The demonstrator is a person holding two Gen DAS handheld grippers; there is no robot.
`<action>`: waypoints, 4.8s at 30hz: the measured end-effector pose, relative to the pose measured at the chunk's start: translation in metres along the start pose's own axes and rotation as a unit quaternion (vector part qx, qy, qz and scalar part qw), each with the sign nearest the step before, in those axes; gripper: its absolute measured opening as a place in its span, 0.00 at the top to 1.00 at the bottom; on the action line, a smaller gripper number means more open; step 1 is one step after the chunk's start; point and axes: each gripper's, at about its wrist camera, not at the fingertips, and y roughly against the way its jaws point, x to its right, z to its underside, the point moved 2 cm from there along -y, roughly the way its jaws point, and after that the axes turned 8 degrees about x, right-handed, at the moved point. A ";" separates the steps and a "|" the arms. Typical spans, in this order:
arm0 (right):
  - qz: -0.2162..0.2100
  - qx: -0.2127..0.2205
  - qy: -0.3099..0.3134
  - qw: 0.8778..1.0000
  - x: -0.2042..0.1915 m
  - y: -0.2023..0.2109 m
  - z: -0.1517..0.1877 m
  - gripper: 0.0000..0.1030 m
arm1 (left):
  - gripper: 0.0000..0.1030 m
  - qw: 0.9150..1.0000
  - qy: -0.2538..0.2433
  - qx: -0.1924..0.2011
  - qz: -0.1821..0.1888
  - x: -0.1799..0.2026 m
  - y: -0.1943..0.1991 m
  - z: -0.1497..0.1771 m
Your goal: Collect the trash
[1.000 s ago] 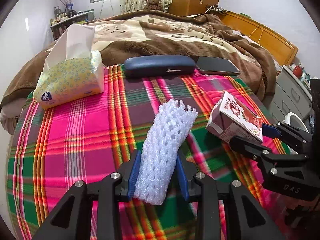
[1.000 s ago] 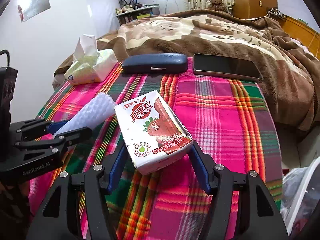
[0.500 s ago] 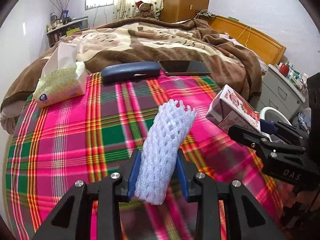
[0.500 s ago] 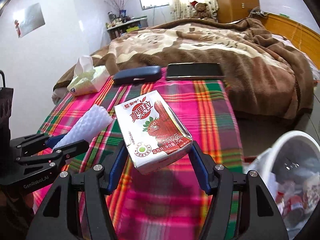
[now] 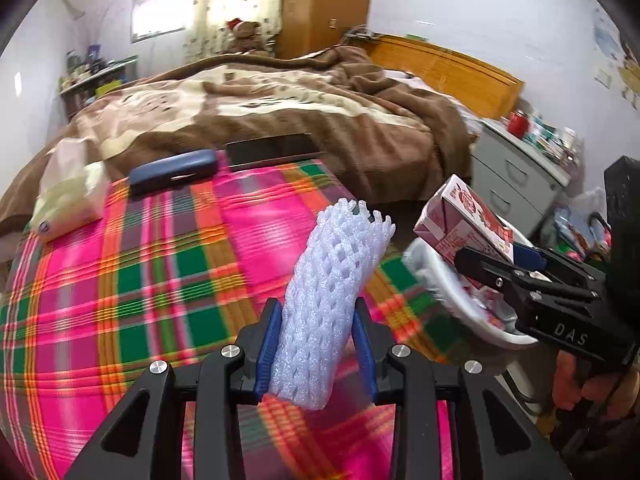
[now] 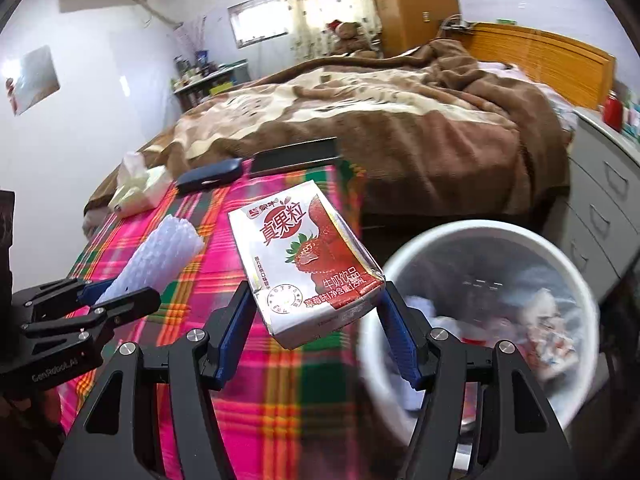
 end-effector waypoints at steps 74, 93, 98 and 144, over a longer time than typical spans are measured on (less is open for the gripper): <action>0.080 0.081 -0.019 0.993 0.033 0.096 0.075 0.35 | 0.30 0.993 0.005 0.091 -0.077 0.116 0.068 0.089; 0.084 0.098 -0.017 0.991 0.016 0.109 0.093 0.35 | 0.30 0.986 0.005 0.122 -0.112 0.108 0.103 0.113; 0.083 0.100 -0.017 0.991 0.016 0.110 0.094 0.35 | 0.30 0.986 0.004 0.121 -0.112 0.110 0.104 0.114; 0.083 0.106 -0.016 0.991 0.006 0.117 0.093 0.35 | 0.30 0.986 0.009 0.120 -0.112 0.109 0.108 0.118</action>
